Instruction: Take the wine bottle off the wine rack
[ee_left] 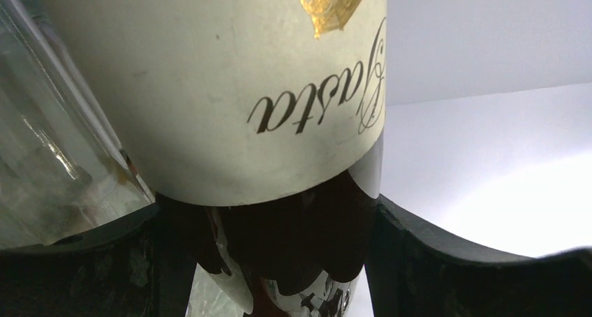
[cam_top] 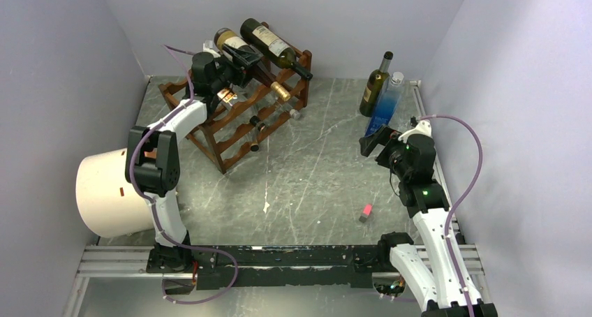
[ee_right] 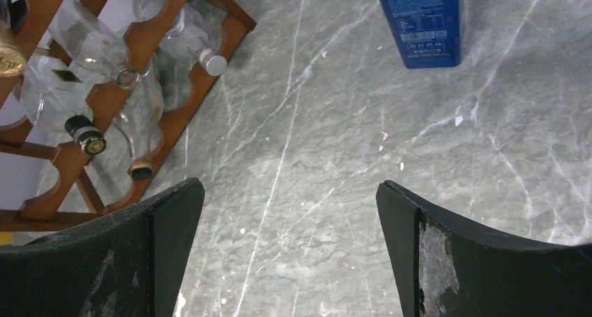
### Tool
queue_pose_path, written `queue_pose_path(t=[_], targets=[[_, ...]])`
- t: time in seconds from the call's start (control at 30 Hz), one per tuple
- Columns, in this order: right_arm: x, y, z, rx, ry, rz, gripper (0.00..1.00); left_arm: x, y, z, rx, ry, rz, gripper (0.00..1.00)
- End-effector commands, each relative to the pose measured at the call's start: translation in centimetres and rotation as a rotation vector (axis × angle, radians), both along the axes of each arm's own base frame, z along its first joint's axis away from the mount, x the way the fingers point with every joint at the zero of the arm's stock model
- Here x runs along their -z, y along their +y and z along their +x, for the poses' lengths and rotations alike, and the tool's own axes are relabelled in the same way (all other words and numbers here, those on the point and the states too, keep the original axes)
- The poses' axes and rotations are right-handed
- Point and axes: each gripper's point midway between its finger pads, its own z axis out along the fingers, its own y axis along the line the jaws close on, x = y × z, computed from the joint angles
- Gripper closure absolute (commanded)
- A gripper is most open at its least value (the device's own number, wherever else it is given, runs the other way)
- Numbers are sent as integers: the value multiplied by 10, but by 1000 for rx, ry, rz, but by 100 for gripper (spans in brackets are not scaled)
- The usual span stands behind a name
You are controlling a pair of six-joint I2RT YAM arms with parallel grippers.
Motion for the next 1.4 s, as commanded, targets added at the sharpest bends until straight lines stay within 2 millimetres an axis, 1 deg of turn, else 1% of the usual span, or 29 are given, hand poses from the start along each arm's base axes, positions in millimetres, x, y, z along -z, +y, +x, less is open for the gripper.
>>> queue_pose_path(t=[0.0, 0.03, 0.17, 0.3, 0.4, 0.6, 0.8, 1.03, 1.2, 1.37], targets=[[-6, 8, -1, -33, -15, 43, 0, -69, 16, -17, 28, -184, -58, 86], [-5, 9, -2, -33, -13, 48, 0, -71, 18, -19, 26, -192, -58, 88], [-2, 10, -4, -37, -4, 58, 0, -82, 24, -26, 20, -236, -47, 90], [-3, 15, -4, -63, -9, 64, 0, -91, 32, -35, 28, -284, -69, 92], [-7, 21, -3, -115, -28, 55, 0, -95, 36, -39, 25, -302, -59, 93], [-4, 21, 0, -125, -36, 31, 0, -108, 32, -43, 57, -366, -35, 93], [5, 23, 1, -129, -15, 44, 0, -129, 31, -49, 67, -476, -7, 93], [7, 22, 2, -128, -8, 42, 0, -148, 34, -53, 52, -503, -2, 93], [5, 24, 3, -137, -10, 42, 0, -166, 34, -61, 64, -519, -38, 93], [4, 23, 2, -133, -9, 41, 0, -189, 36, -72, 65, -554, -62, 93]])
